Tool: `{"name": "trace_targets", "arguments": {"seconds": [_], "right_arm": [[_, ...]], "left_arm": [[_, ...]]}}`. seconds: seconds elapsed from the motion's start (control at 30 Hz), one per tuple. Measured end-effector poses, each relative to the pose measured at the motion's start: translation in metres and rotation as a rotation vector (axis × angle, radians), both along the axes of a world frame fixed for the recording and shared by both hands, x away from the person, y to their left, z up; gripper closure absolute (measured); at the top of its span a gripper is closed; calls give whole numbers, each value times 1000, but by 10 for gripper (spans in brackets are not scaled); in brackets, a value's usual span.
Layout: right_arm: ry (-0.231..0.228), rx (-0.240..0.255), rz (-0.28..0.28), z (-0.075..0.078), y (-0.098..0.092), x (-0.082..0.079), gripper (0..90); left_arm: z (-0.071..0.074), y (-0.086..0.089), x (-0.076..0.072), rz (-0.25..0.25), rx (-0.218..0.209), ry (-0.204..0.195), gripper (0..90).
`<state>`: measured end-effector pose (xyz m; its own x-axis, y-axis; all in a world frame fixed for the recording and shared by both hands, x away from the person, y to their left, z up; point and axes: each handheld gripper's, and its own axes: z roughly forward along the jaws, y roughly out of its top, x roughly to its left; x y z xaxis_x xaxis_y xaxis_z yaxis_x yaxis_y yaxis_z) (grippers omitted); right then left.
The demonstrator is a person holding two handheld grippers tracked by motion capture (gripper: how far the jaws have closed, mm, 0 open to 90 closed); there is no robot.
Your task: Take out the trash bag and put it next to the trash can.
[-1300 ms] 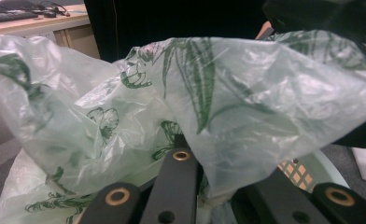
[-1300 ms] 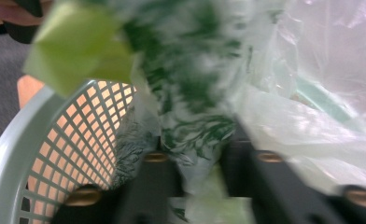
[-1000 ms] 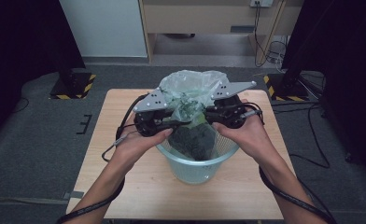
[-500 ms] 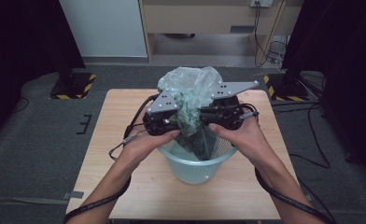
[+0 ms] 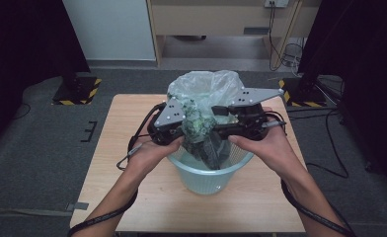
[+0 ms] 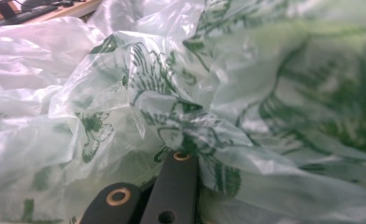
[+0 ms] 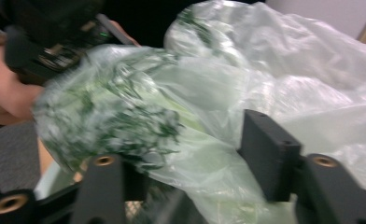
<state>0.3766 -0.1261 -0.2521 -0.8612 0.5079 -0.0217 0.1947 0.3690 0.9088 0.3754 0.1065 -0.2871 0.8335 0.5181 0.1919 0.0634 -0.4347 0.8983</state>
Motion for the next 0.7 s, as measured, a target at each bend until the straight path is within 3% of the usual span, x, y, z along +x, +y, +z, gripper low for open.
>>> {"name": "trace_targets", "arguments": {"seconds": [0.1,0.17,0.23,0.33,0.4,0.57,0.7], "right_arm": [[3,-20,-38,-2,-7,5,387],[11,-37,-61,-5,-10,9,413],[27,-50,-59,-8,-11,14,591],[46,-28,-30,-11,-9,17,803],[62,-3,-17,-11,-6,19,870],[88,34,38,-7,5,17,895],[103,51,57,-6,10,15,896]], "left_arm": [[1,2,-2,-6,0,-9,891],[1,2,-4,-19,2,-17,891],[2,0,-6,-30,15,-28,891],[1,-4,-7,-43,26,-41,885],[0,-6,-7,-40,21,-40,852],[-3,-13,-6,-36,29,-25,643],[-2,-17,-5,-24,-1,-18,567]]}}
